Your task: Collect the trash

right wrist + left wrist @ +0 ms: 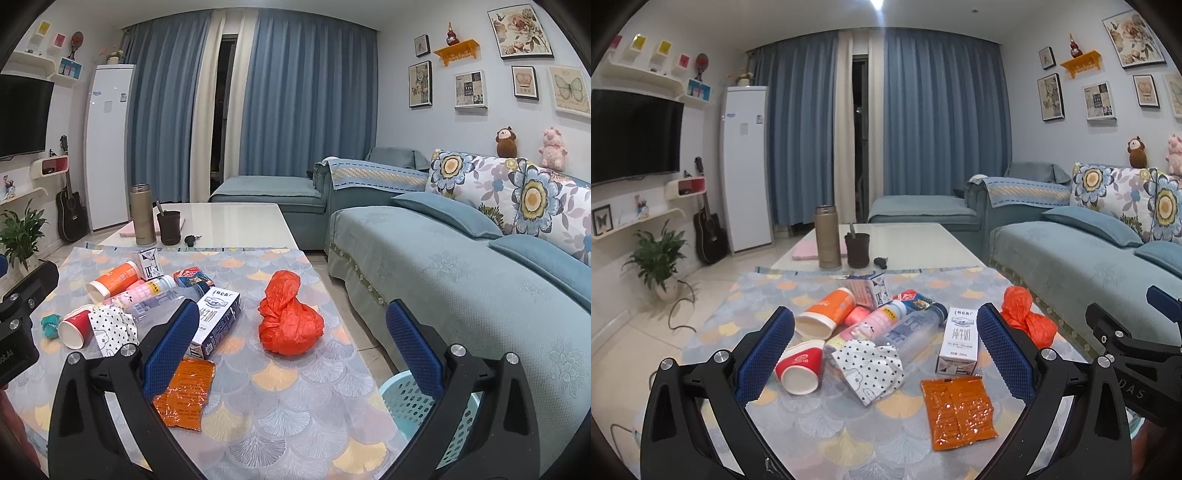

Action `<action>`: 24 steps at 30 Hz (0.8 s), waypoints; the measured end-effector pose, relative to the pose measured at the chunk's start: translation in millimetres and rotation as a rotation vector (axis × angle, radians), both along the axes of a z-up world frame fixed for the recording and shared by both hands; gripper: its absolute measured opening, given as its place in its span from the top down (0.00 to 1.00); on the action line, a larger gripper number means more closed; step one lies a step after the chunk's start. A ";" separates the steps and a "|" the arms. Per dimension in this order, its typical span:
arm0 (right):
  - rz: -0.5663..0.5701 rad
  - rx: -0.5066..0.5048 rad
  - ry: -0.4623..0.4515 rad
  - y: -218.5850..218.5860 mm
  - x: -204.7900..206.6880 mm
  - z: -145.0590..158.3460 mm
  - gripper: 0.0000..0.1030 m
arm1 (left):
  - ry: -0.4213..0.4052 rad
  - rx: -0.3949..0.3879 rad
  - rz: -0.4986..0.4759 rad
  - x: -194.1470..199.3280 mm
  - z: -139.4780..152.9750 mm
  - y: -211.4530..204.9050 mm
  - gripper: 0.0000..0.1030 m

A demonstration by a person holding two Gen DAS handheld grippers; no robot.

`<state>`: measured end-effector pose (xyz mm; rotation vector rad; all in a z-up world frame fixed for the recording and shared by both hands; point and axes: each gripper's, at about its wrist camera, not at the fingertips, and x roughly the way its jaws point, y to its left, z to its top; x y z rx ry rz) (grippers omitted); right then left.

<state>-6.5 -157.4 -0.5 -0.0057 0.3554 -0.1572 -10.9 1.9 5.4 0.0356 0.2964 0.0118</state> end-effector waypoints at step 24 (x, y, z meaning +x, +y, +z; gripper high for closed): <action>-0.005 -0.011 0.001 -1.4 1.8 -2.3 0.07 | 0.025 -0.019 -0.047 2.2 -3.5 1.4 0.07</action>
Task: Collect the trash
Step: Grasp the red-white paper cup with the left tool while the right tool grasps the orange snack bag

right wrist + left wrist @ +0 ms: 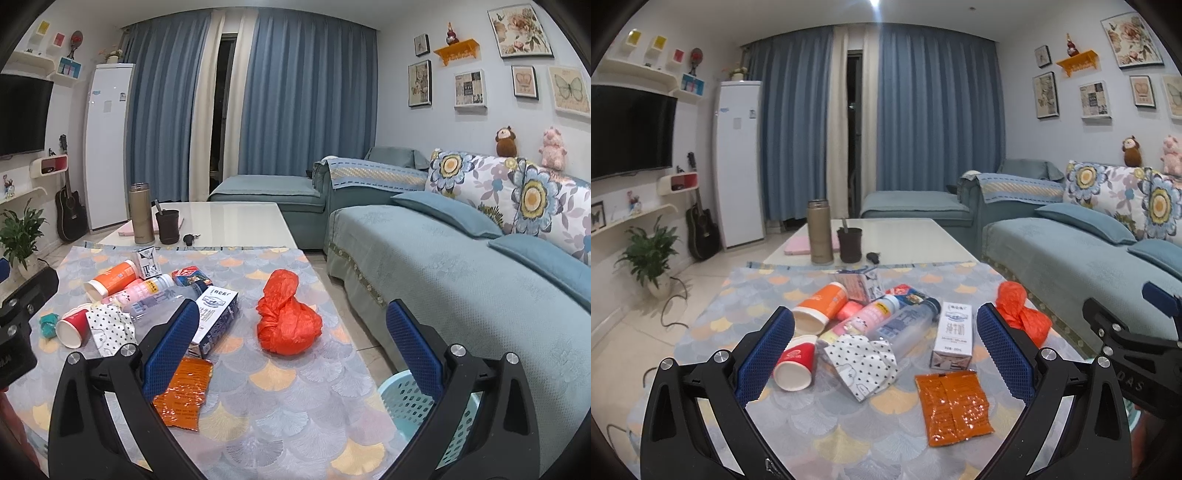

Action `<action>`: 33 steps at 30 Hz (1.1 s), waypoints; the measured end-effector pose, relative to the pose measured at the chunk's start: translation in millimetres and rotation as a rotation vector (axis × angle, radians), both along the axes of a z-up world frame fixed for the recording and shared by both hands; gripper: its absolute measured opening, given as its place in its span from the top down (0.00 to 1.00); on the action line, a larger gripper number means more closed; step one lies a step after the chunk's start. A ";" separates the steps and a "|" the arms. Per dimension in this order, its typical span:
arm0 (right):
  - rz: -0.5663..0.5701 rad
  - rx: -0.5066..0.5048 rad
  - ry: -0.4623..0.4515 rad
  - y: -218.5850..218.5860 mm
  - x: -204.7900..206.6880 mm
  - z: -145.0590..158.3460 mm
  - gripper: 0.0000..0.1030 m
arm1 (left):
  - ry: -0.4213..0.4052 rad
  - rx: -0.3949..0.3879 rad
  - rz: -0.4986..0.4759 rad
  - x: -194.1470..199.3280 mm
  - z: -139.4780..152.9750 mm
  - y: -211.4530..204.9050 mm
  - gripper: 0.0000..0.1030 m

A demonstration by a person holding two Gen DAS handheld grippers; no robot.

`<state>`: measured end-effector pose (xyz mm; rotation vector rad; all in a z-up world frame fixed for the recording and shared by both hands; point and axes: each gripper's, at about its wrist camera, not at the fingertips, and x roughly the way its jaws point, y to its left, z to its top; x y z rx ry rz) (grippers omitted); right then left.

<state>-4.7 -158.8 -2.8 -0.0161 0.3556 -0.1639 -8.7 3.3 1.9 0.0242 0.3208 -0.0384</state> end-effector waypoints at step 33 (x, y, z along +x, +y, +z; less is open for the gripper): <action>0.204 0.157 0.346 62.8 63.1 -75.5 0.62 | 0.420 -0.244 0.074 110.5 -86.1 146.3 0.26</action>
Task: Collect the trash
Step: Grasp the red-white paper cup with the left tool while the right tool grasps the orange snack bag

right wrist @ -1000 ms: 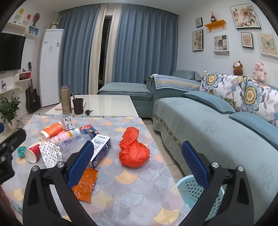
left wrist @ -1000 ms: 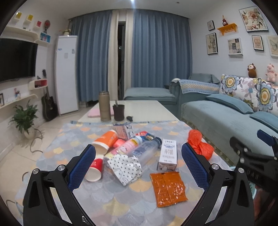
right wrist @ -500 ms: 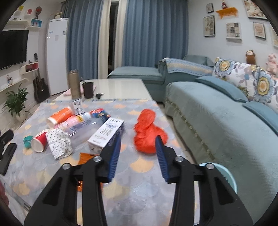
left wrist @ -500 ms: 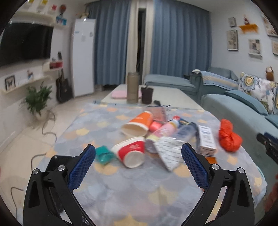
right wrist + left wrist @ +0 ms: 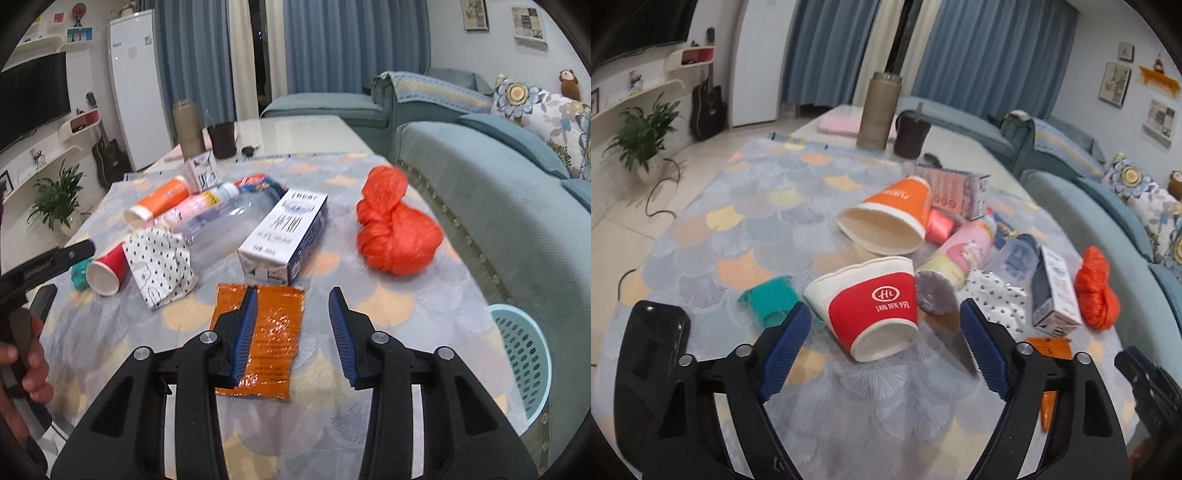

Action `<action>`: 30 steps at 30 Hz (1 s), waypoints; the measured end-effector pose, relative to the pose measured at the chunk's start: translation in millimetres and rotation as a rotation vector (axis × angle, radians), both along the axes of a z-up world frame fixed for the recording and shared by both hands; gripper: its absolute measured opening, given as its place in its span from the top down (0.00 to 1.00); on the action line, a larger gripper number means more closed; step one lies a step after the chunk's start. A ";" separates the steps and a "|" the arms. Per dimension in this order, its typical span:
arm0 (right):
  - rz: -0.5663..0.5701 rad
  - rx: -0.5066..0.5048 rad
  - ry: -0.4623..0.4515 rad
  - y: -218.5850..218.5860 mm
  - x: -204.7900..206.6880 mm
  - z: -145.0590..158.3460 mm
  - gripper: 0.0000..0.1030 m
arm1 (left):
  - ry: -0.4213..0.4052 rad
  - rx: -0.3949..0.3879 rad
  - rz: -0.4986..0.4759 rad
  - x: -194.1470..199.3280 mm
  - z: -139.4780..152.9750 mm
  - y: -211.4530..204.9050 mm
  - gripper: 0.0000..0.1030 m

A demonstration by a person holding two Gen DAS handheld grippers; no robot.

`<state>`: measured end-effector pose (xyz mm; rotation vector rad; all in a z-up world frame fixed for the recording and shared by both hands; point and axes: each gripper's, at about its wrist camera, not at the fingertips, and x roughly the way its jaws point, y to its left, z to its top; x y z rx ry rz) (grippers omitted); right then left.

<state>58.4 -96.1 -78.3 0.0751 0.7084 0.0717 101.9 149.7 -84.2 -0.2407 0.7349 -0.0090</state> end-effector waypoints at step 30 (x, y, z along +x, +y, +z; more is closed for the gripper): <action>0.044 -0.061 0.241 37.7 32.9 -50.5 0.41 | -0.044 -0.052 0.037 2.6 1.8 2.4 0.35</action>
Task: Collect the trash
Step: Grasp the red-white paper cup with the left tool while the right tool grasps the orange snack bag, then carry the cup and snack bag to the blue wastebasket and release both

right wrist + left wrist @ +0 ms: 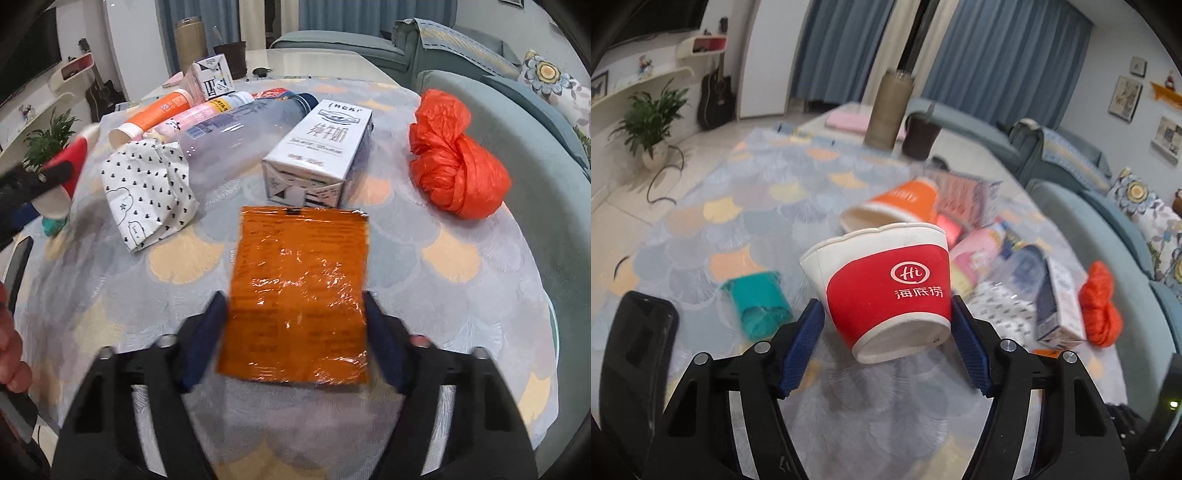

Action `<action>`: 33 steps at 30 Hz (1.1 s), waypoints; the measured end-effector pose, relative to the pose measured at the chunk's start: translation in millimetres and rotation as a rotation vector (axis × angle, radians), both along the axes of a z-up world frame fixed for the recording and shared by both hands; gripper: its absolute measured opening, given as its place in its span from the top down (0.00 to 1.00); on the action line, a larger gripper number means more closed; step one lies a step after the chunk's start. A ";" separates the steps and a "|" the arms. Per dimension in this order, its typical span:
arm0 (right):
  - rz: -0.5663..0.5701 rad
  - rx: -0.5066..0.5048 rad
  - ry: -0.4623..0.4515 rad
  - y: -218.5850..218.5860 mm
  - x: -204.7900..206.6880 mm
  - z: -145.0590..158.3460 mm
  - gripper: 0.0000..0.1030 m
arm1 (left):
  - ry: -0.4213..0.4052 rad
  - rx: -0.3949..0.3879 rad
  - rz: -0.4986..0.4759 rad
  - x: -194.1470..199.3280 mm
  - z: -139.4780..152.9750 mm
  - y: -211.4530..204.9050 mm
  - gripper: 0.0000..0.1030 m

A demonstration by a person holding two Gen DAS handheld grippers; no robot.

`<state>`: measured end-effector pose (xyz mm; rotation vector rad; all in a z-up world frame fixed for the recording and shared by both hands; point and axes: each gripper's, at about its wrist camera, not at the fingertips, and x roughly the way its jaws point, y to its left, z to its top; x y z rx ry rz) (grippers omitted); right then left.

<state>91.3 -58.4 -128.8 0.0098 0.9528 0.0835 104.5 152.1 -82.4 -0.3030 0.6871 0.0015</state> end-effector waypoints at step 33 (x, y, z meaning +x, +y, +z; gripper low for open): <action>-0.554 0.027 -0.267 -279.5 -81.5 85.4 0.72 | -0.269 -0.009 -0.656 -37.3 80.3 -311.8 0.35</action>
